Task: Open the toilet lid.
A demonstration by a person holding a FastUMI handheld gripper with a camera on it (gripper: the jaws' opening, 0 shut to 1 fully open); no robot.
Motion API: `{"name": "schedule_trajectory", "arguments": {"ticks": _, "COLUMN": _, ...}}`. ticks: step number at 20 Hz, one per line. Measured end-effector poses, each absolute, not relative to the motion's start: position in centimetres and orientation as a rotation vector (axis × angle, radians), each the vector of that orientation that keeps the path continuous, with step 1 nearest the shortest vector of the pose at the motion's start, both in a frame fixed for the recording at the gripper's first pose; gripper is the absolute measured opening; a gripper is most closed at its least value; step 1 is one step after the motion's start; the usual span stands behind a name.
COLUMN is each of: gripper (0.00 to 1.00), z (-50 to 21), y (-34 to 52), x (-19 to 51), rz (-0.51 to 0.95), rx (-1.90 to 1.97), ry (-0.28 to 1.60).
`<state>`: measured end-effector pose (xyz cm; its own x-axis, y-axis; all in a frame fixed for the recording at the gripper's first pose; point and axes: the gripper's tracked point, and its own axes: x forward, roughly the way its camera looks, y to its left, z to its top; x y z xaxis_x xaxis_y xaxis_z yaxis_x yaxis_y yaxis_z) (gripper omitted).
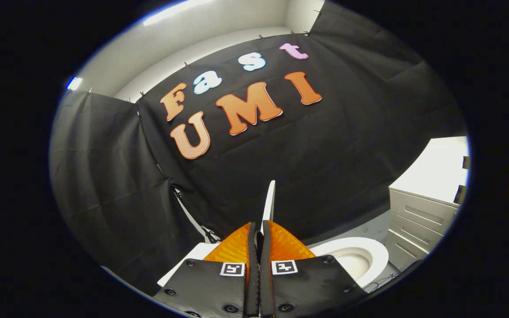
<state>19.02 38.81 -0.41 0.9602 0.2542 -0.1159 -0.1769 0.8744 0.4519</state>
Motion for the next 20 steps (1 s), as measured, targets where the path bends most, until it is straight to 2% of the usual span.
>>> {"name": "schedule_trajectory", "arguments": {"ticks": 9, "gripper": 0.09, "z": 2.8, "y": 48.7, "x": 17.6, "rz": 0.324, "rx": 0.419, "ry": 0.15}}
{"name": "schedule_trajectory", "arguments": {"ticks": 20, "gripper": 0.09, "z": 3.4, "y": 58.7, "x": 15.9, "rz": 0.428, "rx": 0.37, "ry": 0.152}}
